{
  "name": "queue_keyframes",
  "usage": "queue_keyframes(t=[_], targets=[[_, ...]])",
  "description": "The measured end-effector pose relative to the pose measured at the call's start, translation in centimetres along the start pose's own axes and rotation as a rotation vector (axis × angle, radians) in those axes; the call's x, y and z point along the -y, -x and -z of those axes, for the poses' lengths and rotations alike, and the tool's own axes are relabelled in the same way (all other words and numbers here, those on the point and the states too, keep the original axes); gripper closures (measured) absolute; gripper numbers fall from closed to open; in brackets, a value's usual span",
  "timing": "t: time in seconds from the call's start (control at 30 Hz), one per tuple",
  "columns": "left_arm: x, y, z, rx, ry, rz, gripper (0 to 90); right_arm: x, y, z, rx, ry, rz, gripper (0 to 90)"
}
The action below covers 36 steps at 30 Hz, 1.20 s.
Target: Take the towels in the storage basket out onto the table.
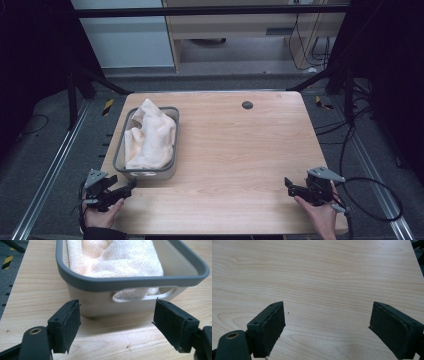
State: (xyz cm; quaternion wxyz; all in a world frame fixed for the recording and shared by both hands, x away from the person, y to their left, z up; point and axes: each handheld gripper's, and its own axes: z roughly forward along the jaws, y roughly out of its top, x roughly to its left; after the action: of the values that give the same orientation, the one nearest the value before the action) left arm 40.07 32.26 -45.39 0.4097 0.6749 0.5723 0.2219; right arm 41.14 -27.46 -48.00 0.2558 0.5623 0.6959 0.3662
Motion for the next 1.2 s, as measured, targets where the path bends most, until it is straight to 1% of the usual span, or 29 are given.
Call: queue_keyframes(t=[0.1, 0.23, 0.3, 0.4, 0.53, 0.67, 0.7, 1.03, 1.13, 1.2], targets=[[-0.4, 0.0, 0.4, 0.000, 0.020, 0.001, 21.0, 0.0, 0.0, -0.1, -0.001, -0.005, 0.002, 12.3], [-1.1, 0.0, 0.9, 0.011, 0.037, 0.010, 21.5, 0.0, 0.0, -0.2, 0.000, -0.005, 0.005, 12.2], [-1.4, 0.1, 1.0, 0.016, 0.043, 0.006, 21.5, 0.0, -0.1, -0.2, -0.005, -0.005, -0.003, 12.2], [-2.2, 0.5, 1.5, 0.030, 0.061, -0.006, 21.6, 0.0, -0.1, -0.2, -0.005, -0.008, 0.003, 12.2], [-2.8, 0.7, 1.9, 0.032, 0.076, -0.013, 21.8, 0.0, -0.1, -0.2, -0.005, -0.007, 0.000, 12.1], [-3.1, 0.8, 2.2, 0.038, 0.081, -0.004, 22.3, 0.0, -0.1, -0.1, -0.007, 0.000, -0.008, 12.1], [-3.2, 0.8, 2.3, 0.039, 0.079, -0.005, 22.3, 0.0, -0.1, -0.2, -0.002, 0.002, -0.004, 12.1], [-4.1, 0.5, 2.8, 0.050, 0.093, 0.003, 22.6, 0.0, -0.1, -0.3, -0.008, -0.003, -0.006, 12.2], [-4.6, 0.5, 2.8, 0.050, 0.093, -0.005, 22.7, -0.1, -0.1, -0.5, -0.009, -0.003, -0.003, 12.2], [-5.1, 0.6, 2.6, 0.050, 0.090, -0.018, 22.7, -0.1, -0.1, -0.6, -0.001, -0.009, -0.001, 12.2]])
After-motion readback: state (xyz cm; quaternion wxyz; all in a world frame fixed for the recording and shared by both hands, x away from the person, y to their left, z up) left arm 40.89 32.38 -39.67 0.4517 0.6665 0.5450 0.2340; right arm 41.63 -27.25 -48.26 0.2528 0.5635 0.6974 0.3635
